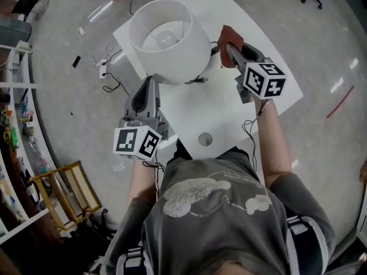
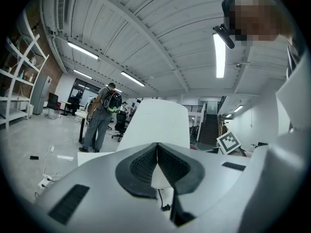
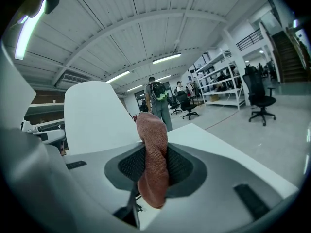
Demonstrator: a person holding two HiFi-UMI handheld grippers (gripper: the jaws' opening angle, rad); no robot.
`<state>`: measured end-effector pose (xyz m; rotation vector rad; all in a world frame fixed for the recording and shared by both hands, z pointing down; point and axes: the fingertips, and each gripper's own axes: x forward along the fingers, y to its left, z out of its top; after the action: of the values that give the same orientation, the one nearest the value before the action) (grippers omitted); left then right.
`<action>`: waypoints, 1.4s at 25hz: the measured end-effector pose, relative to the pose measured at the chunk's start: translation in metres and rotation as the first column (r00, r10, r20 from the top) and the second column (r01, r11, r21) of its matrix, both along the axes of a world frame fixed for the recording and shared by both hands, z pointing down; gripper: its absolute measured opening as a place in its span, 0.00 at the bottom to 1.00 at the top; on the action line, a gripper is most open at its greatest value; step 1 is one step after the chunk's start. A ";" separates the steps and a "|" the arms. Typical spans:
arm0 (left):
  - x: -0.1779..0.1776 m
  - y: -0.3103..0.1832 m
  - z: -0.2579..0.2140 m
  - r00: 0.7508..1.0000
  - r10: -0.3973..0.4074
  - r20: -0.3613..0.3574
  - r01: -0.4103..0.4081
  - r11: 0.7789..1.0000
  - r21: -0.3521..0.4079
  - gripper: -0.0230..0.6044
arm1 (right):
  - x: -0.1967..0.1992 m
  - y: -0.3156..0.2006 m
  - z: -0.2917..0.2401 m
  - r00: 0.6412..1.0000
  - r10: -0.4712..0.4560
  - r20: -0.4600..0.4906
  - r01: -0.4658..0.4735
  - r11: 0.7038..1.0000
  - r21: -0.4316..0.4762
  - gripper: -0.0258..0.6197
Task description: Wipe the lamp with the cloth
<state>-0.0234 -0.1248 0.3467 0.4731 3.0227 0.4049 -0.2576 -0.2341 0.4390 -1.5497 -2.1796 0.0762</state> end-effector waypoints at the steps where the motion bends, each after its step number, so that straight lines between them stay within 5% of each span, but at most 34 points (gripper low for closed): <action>1: 0.002 0.004 0.003 1.000 0.008 0.003 -0.008 1.000 0.003 0.05 | 0.000 -0.002 -0.002 1.000 0.017 0.007 -0.017 1.000 -0.008 0.19; 13: 0.014 0.037 0.029 0.970 0.235 0.056 -0.237 0.971 0.026 0.05 | 0.052 -0.039 -0.008 0.963 0.261 0.060 -0.259 0.965 -0.032 0.19; 24: 0.009 0.009 0.034 0.844 0.530 0.075 -0.534 0.845 0.031 0.05 | 0.138 -0.084 -0.004 0.871 0.485 0.071 -0.485 0.874 -0.019 0.19; 35: 0.012 -0.043 0.036 0.750 0.656 0.084 -0.660 0.750 0.038 0.05 | 0.186 -0.116 0.003 0.841 0.537 0.069 -0.536 0.844 -0.025 0.19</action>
<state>-0.0118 -0.1674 0.3823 -0.6409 3.0161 0.5297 -0.0717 -0.3505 0.4416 -0.9045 -2.6136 0.2042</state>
